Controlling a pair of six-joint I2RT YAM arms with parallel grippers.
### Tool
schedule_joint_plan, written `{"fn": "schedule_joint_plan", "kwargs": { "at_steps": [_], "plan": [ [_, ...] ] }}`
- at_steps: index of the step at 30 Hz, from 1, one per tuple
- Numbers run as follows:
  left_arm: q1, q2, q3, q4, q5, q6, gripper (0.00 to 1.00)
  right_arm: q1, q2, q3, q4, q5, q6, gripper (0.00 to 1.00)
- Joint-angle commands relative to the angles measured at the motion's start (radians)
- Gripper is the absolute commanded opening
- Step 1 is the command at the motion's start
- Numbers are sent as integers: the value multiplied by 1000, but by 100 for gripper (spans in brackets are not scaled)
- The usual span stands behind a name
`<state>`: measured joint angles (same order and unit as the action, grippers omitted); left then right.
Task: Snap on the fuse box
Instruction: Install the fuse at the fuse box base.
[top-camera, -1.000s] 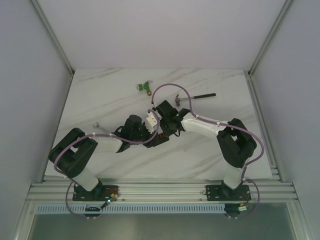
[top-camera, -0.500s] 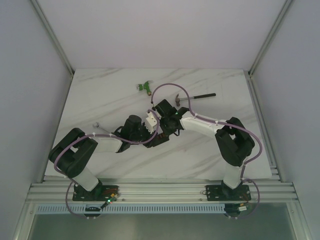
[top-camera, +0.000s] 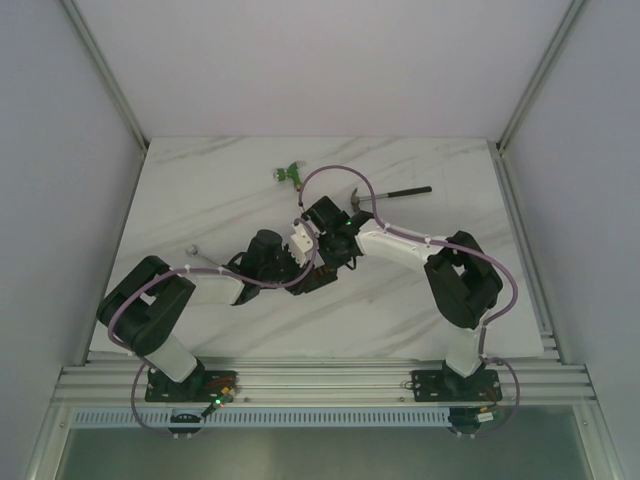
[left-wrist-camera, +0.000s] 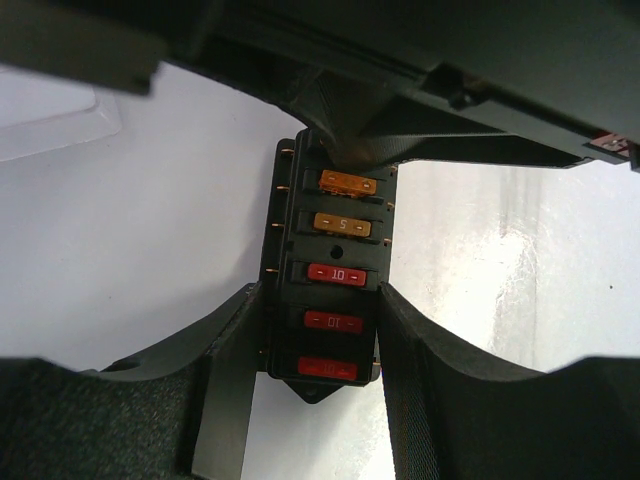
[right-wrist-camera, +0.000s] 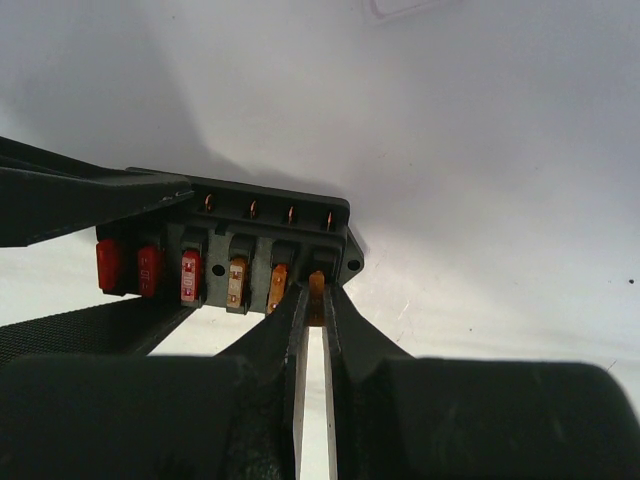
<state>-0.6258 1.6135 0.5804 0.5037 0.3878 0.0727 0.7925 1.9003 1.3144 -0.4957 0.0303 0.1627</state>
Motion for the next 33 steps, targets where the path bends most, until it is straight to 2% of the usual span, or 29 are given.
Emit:
{"fn": "schedule_joint_plan", "kwargs": {
  "at_steps": [1,7,13,17,29,33],
  "plan": [
    [5,-12,-8,25,23,-25,39,8,307,-136,-160,-48,-3,0],
    [4,-16,-7,17,25,-23,41,21,149,-76,-162,-67,-8,0],
    [2,-24,-7,5,22,-16,45,25,16,14,-169,-66,10,26],
    [0,-32,-10,7,25,-14,47,25,-30,54,-169,-34,32,37],
    [-6,-27,-7,3,22,-9,52,25,-48,137,-172,-45,93,36],
    [-11,-18,0,-5,19,-1,53,25,-39,148,-172,-2,115,34]
  ]
}}
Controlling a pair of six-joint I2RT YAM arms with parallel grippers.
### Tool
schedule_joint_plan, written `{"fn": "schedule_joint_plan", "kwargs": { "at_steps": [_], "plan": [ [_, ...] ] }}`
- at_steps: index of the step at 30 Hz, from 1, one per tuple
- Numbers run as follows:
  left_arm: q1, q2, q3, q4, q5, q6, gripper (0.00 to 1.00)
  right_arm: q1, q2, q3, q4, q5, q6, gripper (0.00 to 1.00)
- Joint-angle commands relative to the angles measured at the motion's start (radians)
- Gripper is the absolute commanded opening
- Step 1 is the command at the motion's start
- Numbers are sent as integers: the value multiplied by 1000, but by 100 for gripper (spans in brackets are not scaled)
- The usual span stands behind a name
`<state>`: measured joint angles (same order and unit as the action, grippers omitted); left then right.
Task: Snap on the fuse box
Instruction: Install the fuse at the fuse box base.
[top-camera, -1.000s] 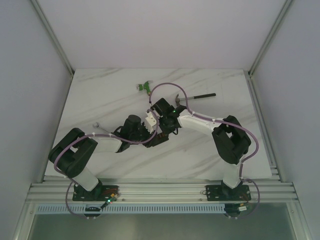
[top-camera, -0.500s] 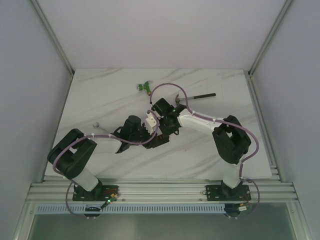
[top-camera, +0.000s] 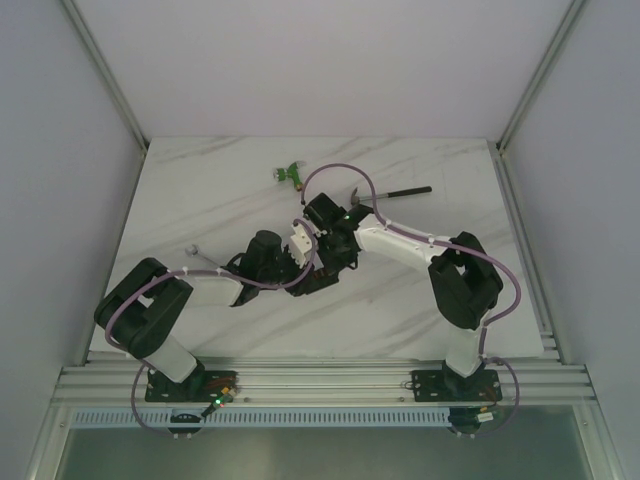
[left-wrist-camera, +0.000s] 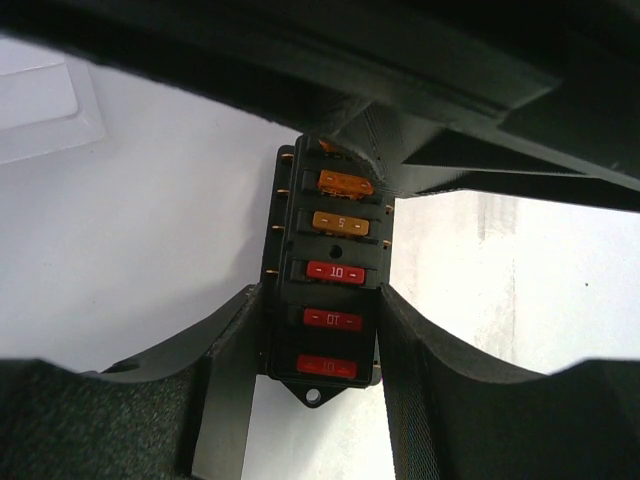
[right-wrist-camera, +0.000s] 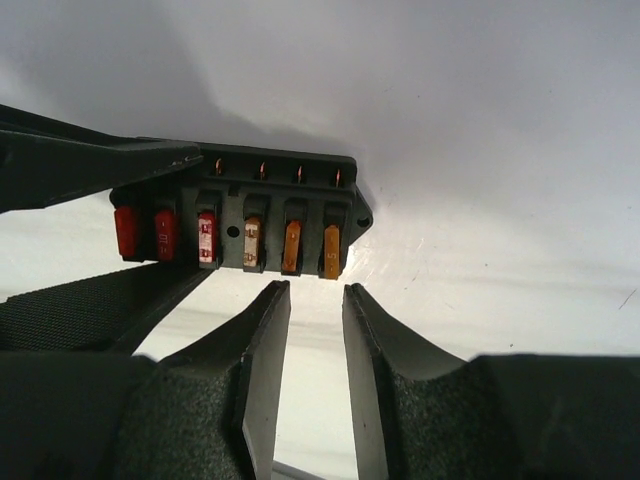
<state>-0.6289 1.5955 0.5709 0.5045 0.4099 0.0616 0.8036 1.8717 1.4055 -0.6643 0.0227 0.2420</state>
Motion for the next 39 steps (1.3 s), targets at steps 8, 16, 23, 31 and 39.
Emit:
{"fn": "schedule_joint_plan", "kwargs": {
  "at_steps": [8,16,23,31,39],
  "plan": [
    [-18,1,7,-5,-20,7,58,-3,12,71,12,49,51,29],
    [-17,-68,-59,77,-63,-30,77,-33,-40,9,52,22,44,31],
    [-11,-97,-99,89,-68,-42,79,-38,-12,21,36,-8,36,32],
    [-6,-66,-96,95,-42,-47,70,-40,35,47,0,-7,33,28],
    [-6,-42,-104,116,-33,-61,63,-40,67,66,-17,-46,28,23]
  ]
}}
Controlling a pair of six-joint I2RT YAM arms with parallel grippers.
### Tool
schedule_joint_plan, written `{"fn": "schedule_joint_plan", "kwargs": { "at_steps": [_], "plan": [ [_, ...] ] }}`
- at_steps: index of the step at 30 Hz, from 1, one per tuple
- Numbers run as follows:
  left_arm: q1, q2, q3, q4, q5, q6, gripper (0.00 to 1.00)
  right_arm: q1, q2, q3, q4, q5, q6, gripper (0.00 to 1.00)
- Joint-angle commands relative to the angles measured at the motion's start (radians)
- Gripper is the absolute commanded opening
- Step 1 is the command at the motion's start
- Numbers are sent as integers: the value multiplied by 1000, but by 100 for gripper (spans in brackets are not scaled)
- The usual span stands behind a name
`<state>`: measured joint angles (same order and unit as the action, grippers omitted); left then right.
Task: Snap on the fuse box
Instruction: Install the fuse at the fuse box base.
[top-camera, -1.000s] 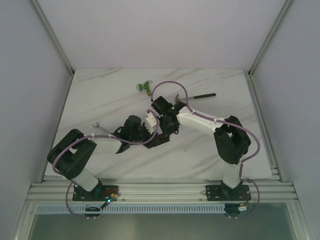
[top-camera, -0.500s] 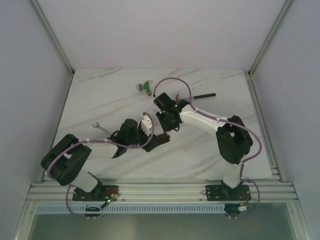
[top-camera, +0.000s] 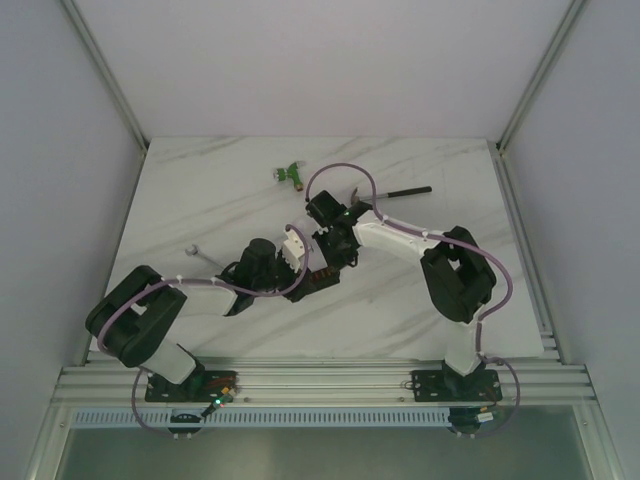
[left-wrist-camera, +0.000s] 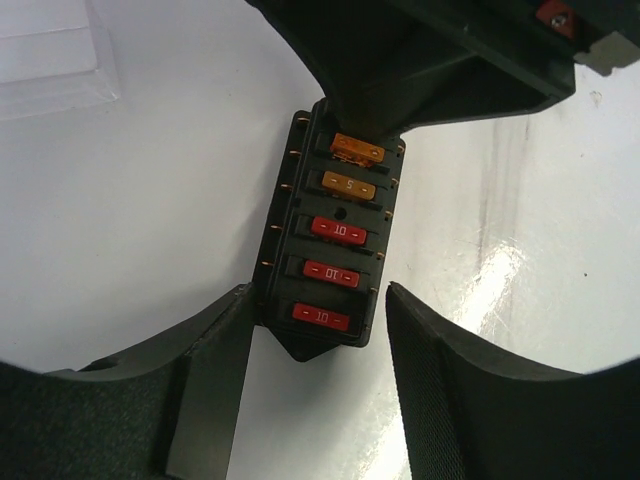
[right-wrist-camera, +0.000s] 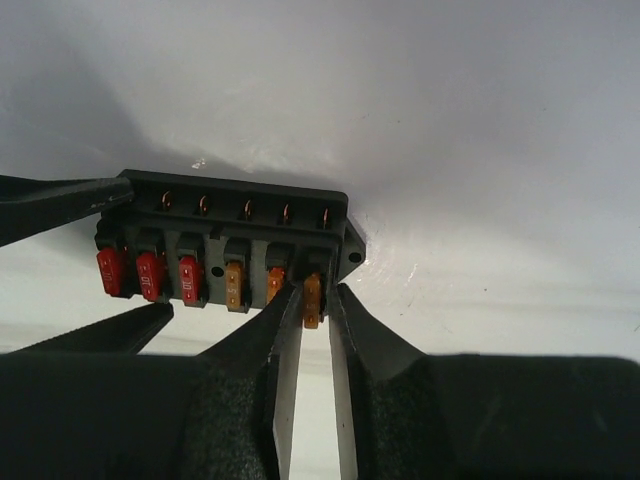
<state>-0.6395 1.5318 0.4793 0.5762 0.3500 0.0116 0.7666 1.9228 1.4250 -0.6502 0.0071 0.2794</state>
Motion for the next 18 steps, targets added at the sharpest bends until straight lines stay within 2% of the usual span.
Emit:
{"fn": "schedule_joint_plan", "kwargs": {
  "at_steps": [1,5,10,18],
  "plan": [
    [6,25,-13,46,27,-11,62,-3,15,49,-31,-31,-9,22],
    [5,33,-13,48,24,-13,60,-3,20,58,-42,-30,-9,20],
    [5,42,-9,43,32,-10,58,-2,12,81,-49,-30,-8,30],
    [6,40,-7,40,34,-9,56,-3,29,88,-69,2,-5,28]
  ]
}}
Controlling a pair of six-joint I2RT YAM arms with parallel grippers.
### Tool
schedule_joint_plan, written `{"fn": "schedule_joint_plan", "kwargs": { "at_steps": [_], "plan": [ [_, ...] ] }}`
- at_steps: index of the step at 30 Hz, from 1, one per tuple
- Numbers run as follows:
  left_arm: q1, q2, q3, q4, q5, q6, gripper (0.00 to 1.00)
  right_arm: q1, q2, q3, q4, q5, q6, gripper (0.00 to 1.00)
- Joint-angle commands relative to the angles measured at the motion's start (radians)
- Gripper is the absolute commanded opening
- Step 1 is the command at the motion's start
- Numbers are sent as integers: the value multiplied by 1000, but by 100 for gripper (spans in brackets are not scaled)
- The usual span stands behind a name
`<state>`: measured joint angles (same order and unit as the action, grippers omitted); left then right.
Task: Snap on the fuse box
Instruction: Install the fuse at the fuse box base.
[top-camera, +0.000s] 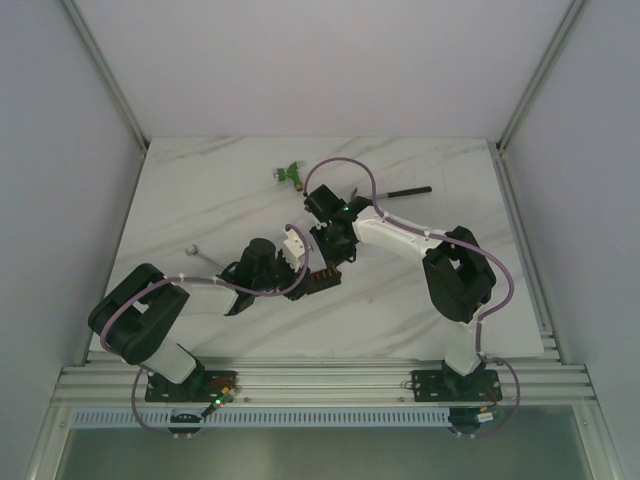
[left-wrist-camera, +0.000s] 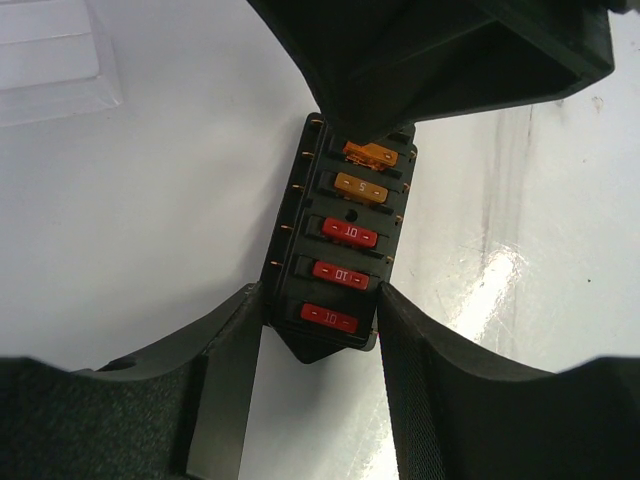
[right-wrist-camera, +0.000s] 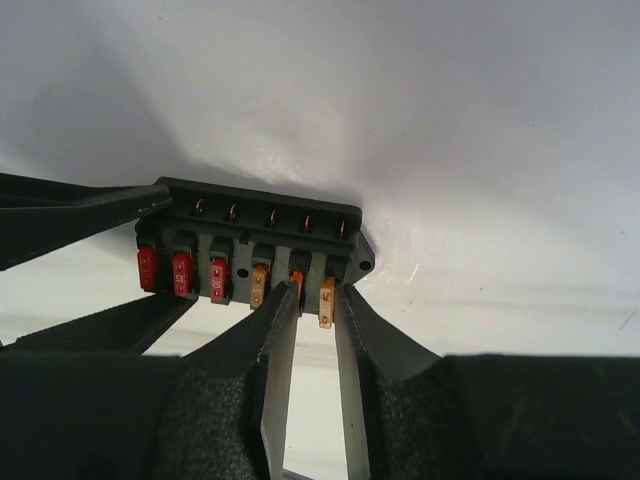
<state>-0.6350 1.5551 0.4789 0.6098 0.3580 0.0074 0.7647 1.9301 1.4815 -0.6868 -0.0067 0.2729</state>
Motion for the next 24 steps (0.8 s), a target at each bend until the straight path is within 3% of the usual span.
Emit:
{"fn": "schedule_joint_plan", "kwargs": {
  "at_steps": [1,14,22,24],
  "plan": [
    [2,17,-6,6,25,-4,56,-1,25,31,-34,24,2,27],
    [2,17,-2,3,27,-3,53,0,41,28,-59,23,0,19],
    [2,23,-1,4,19,-7,46,1,43,9,-65,25,-3,0],
    [1,25,-2,5,17,-8,44,-1,41,-5,-62,25,-6,0]
  ]
}}
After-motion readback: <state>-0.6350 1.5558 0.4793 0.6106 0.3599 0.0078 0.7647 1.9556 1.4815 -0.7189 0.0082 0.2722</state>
